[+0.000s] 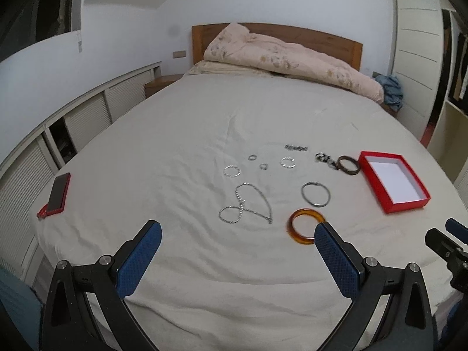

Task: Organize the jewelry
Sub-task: 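Move both tools toward the jewelry on the bed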

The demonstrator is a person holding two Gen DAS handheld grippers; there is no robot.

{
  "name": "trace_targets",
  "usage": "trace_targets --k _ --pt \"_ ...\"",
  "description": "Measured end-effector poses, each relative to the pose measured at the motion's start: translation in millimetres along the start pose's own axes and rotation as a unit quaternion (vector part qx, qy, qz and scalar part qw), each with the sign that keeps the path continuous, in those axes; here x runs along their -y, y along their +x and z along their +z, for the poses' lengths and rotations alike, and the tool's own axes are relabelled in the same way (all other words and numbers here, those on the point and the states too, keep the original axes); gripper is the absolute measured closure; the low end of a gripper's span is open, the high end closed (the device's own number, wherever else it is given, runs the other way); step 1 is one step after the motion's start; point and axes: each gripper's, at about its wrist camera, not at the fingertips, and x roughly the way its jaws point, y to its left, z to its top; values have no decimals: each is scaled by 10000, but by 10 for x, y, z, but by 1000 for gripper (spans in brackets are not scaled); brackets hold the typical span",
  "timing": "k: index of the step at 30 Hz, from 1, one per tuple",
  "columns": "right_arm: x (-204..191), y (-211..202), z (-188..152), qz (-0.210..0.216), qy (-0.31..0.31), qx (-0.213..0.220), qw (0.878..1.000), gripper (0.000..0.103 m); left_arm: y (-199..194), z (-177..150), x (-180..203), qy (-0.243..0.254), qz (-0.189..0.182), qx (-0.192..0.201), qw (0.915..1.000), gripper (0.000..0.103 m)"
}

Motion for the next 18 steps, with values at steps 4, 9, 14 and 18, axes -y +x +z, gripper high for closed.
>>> trace_targets --k 4,9,14,18 --pt "-16 181 -46 69 13 -100 9999 6 163 -70 -90 -40 57 -106 9999 1" --pt "3 403 -66 107 54 -293 9995 6 334 -90 -124 -36 147 -165 9997 1" --pt "38 597 -75 181 156 -476 9986 6 501 -113 -169 -99 324 -262 9991 4" --pt "49 739 -81 224 160 -633 9976 7 629 -104 -220 -99 342 -406 9985 4"
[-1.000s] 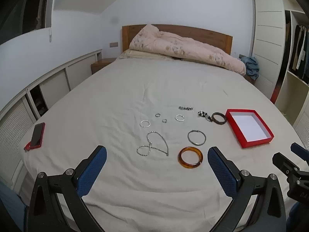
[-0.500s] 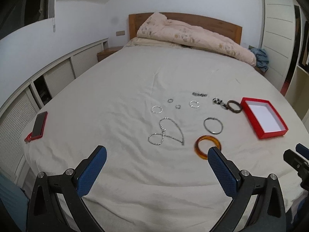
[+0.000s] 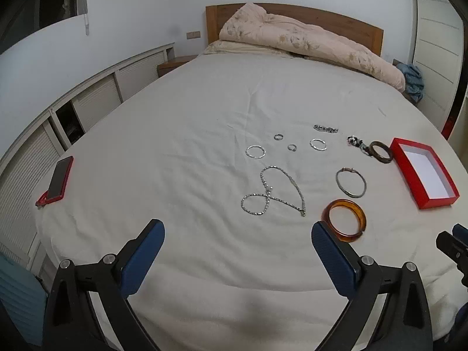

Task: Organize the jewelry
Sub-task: 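Move both tools toward the jewelry on the bed, then grasp the amber bangle with the right tool while the left tool grasps the silver chain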

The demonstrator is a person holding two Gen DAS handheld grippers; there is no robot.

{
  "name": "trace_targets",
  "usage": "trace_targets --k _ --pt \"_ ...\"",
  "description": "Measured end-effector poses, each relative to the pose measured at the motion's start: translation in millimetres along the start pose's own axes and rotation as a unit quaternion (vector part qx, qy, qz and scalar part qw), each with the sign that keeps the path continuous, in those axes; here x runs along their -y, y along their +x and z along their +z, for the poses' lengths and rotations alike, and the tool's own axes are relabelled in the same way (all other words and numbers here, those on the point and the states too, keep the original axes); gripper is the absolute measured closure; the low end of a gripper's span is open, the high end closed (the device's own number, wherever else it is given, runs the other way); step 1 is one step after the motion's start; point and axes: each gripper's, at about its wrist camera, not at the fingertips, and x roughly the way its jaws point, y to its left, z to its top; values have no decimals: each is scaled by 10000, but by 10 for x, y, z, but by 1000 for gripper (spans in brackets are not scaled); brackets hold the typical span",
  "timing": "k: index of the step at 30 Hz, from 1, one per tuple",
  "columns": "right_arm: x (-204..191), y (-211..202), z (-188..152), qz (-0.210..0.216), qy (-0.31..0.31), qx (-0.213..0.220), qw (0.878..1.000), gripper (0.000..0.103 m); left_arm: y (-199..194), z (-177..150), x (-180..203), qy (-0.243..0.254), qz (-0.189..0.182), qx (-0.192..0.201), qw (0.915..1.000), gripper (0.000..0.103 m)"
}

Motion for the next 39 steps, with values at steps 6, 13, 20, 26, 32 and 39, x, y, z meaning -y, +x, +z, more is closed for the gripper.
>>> trace_targets --k 6,13,20,26,32,39 --pt "29 194 34 32 37 -157 9999 9 151 60 66 107 -54 -92 9999 4" --pt "42 400 41 119 22 -377 9992 29 348 50 124 171 -137 -264 9994 5" --pt "66 596 37 219 70 -593 9980 58 502 65 97 168 -114 -377 9991 7" --pt "56 743 55 305 69 -702 9970 61 639 61 45 155 -122 -467 9987 10" --pt "-7 926 114 431 39 -803 9958 61 835 82 -1 154 -160 -608 9979 14" --pt "-94 1204 185 554 -16 -939 9940 61 1187 113 -1 127 -160 -857 9961 16"
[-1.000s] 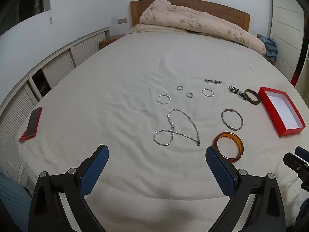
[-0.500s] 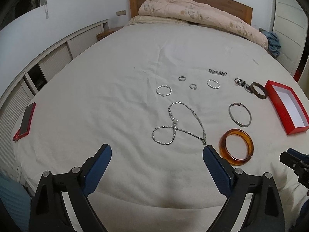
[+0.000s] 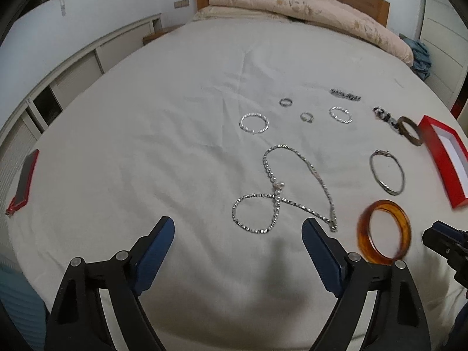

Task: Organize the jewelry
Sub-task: 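Grasp the amber bangle with the right tool while the left tool grasps the silver chain, then carry the amber bangle and silver chain into the red box and release both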

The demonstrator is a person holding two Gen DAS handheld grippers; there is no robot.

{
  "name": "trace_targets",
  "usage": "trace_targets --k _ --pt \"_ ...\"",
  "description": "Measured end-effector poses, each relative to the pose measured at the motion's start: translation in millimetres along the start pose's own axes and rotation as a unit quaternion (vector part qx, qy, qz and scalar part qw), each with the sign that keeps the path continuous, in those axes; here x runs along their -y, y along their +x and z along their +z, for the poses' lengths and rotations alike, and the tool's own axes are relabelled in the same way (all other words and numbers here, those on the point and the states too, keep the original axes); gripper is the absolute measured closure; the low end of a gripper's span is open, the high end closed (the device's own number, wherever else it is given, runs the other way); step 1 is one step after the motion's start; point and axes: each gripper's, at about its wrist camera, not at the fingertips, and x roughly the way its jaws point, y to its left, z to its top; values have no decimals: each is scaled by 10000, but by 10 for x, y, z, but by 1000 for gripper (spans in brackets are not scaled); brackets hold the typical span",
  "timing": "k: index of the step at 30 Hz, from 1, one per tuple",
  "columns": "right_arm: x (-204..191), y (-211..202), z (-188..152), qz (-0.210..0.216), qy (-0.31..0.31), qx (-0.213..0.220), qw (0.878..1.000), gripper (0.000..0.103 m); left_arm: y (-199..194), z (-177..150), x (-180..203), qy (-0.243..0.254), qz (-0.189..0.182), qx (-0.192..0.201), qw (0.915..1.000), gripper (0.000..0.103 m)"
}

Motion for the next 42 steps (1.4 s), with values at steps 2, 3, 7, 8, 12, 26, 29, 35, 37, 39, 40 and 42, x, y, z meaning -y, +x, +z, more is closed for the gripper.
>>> trace_targets --k 2,3,7,8,12,26,29,35,37,39,40,42 --pt "-12 80 30 38 -16 -54 10000 61 104 19 0 -16 13 -98 9999 18" --pt "-20 128 47 57 -32 -83 9999 61 156 29 -1 -30 13 -152 9999 20" --pt "-57 306 99 95 -109 -204 9997 61 358 48 -13 -75 -37 -411 9991 30" --pt "-67 345 107 87 -136 -236 9996 61 392 44 -18 -84 -47 -456 9989 31" --pt "-106 456 129 32 -252 -271 9993 61 463 44 -9 -100 -45 -484 9988 31" --pt "-83 590 140 -140 -549 -172 9982 76 506 45 68 57 16 -400 9992 41" --pt "-94 580 145 -187 -584 -184 9979 80 481 41 119 216 -51 -341 9992 59" --pt "-111 497 147 -344 -712 -253 9965 92 409 15 256 483 -182 -312 9982 98" --pt "-121 435 129 -392 -726 -257 9963 93 355 20 303 478 -199 -320 9981 98" --pt "-123 342 112 -448 -738 -217 9960 93 291 28 300 436 -254 -308 9983 98" --pt "-120 293 102 -458 -744 -186 9960 93 244 20 315 426 -281 -281 9983 98" --pt "-133 140 85 -514 -768 -95 9957 93 124 -11 350 424 -343 -219 9983 98"
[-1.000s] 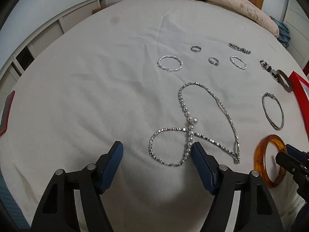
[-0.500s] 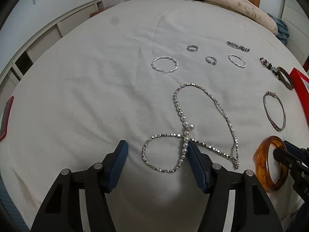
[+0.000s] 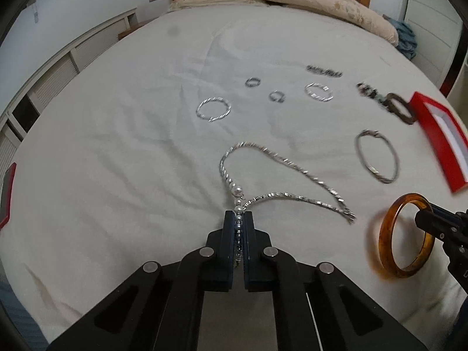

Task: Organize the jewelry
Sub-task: 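Carry the amber bangle and silver chain into the red box and release both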

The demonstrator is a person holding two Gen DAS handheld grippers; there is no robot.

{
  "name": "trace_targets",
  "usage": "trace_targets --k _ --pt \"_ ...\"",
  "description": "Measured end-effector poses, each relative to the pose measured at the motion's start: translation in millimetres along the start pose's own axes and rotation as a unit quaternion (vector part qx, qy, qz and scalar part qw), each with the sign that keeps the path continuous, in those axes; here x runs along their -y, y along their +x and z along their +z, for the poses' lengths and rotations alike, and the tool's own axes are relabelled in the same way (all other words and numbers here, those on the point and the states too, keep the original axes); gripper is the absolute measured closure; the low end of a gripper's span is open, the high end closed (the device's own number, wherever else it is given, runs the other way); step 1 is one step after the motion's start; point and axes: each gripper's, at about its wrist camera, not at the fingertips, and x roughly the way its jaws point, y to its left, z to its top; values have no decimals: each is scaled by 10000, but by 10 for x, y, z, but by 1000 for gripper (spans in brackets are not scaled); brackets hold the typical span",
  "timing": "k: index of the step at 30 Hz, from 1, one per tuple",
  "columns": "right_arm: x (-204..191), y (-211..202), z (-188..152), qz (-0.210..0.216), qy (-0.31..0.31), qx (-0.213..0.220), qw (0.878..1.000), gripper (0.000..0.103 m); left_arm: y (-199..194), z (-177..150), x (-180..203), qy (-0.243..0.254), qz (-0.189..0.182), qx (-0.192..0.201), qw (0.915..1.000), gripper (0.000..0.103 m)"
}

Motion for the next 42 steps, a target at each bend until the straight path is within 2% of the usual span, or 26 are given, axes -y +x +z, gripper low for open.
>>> trace_targets --k 13,19,25,31,38,42 --pt "-2 -1129 -120 -194 93 875 9959 93 -1018 12 214 114 -261 797 9964 98" --pt "192 -1544 -151 -275 293 1264 9912 93 -1354 131 424 269 -442 1049 9931 98" --pt "774 -1853 -10 -576 629 1557 9841 93 -1606 576 867 444 -975 1257 9863 99" --pt "1490 -2014 276 -1012 888 1729 9757 93 -1827 1255 1501 697 -1690 1609 9699 98" --pt "2287 -1831 569 -1383 1157 1692 9690 93 -1705 1897 2346 1074 -2212 1738 9536 99" --pt "2643 -1555 653 -1471 1318 1577 9675 93 -1458 2059 2763 1236 -2367 1623 9499 99"
